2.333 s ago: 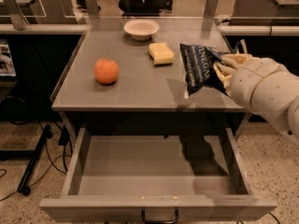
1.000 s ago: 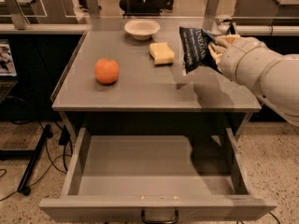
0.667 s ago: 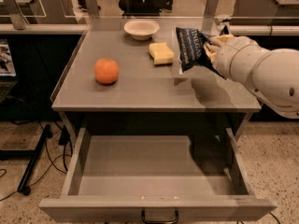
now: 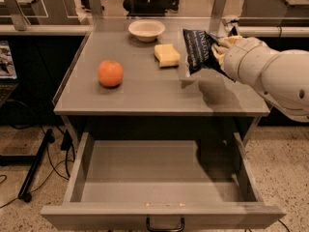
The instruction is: Pick blue chip bag from top drawer and place on counter
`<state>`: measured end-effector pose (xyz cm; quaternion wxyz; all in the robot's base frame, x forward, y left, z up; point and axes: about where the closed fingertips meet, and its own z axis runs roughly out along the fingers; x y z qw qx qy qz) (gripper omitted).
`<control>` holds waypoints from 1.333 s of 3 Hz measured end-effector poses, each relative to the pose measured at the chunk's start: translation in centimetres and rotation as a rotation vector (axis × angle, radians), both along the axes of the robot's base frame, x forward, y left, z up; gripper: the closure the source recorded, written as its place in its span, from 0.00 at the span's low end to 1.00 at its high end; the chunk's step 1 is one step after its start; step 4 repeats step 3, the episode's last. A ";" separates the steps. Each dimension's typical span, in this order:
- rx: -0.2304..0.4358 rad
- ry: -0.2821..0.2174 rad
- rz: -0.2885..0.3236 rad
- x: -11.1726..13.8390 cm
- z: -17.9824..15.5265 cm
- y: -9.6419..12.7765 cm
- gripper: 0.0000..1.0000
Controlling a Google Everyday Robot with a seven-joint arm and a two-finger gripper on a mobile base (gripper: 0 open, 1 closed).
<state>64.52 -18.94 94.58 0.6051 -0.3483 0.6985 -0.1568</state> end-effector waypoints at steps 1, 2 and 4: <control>0.000 0.000 0.000 0.0 0.0 0.0 0.28; 0.000 0.000 0.000 0.0 0.0 0.0 0.00; 0.000 0.000 0.000 0.0 0.0 0.0 0.00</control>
Offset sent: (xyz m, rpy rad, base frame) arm 0.0000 0.0000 0.0000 0.0000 0.0000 0.0000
